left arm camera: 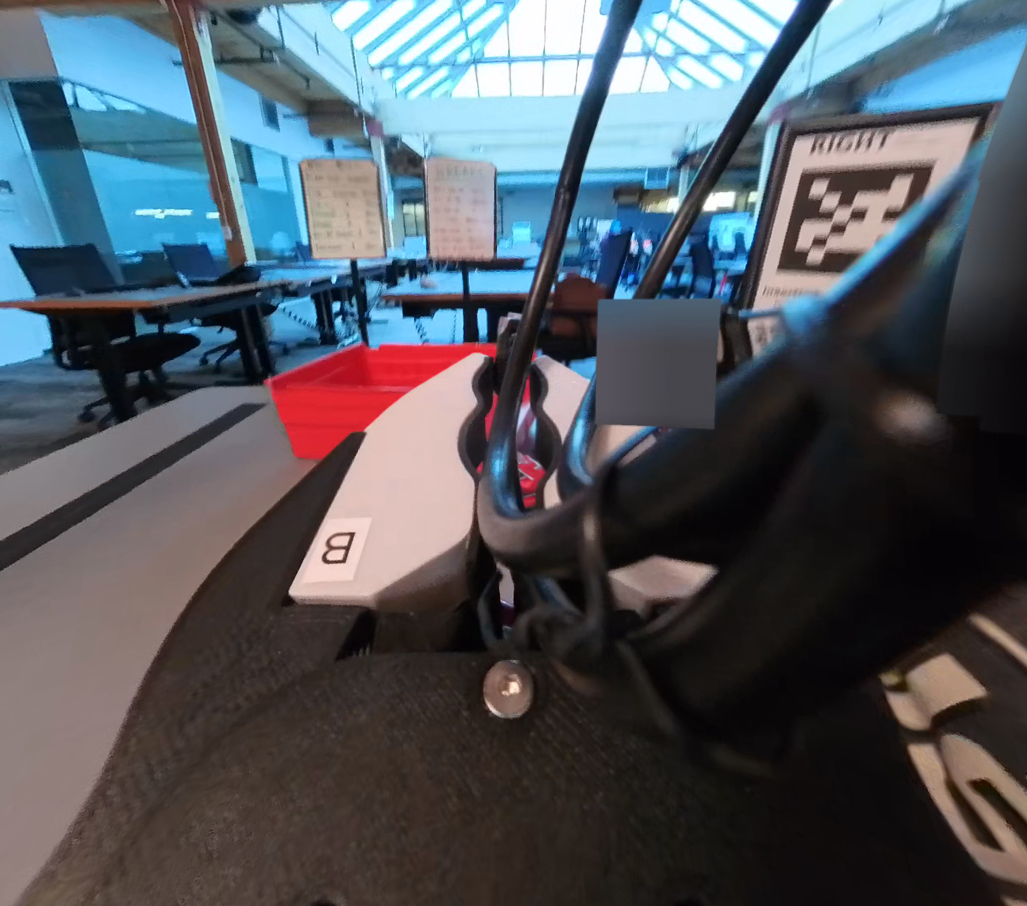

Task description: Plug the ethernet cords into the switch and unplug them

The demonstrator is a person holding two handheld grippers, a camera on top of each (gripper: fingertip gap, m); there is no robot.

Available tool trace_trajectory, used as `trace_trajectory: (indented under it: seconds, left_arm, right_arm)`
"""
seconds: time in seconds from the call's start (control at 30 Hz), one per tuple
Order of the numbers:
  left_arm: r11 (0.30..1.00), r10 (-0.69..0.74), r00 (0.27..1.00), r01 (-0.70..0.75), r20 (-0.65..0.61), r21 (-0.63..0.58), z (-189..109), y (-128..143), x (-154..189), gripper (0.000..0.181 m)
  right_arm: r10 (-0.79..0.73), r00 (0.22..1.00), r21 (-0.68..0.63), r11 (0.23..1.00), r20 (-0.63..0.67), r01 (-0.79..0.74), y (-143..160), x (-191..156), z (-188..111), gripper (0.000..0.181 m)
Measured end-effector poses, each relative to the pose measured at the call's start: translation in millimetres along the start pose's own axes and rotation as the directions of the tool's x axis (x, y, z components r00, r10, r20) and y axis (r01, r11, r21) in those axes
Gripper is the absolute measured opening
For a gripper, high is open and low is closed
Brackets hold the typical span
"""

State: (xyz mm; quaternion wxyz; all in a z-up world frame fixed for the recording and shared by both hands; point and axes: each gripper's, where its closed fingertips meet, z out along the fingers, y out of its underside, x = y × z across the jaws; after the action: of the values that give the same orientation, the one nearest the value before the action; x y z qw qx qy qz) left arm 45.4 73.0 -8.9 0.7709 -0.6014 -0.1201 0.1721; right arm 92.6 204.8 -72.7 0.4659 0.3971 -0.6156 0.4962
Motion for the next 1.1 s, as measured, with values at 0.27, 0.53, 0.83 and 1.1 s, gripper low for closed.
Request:
trace_trajectory:
  seconds: [0.27,0.53,0.83,1.1]
  left_arm:
    - [0.891,-0.235,0.966,0.168,0.111,0.422,-69,-66,-51,0.013]
    - [0.897,-0.352,0.936,0.326,0.033,0.299,-45,-37,-48,0.013]
    - [0.995,-0.090,0.935,0.068,-0.342,-0.075,6,14,56,0.011]
    - [0.977,-0.019,0.826,-0.104,-0.563,-0.185,-1,33,105,0.011]
  right_arm:
    - [-0.241,0.967,0.116,0.961,-0.082,0.249,-33,41,-4,0.024]
    - [-0.123,0.981,0.365,0.915,-0.147,0.170,-62,87,-14,0.024]
    - [-0.244,0.968,0.448,0.860,-0.060,0.245,-98,43,28,0.024]
    - [-0.329,0.943,0.412,0.855,-0.041,0.316,-100,9,34,0.024]
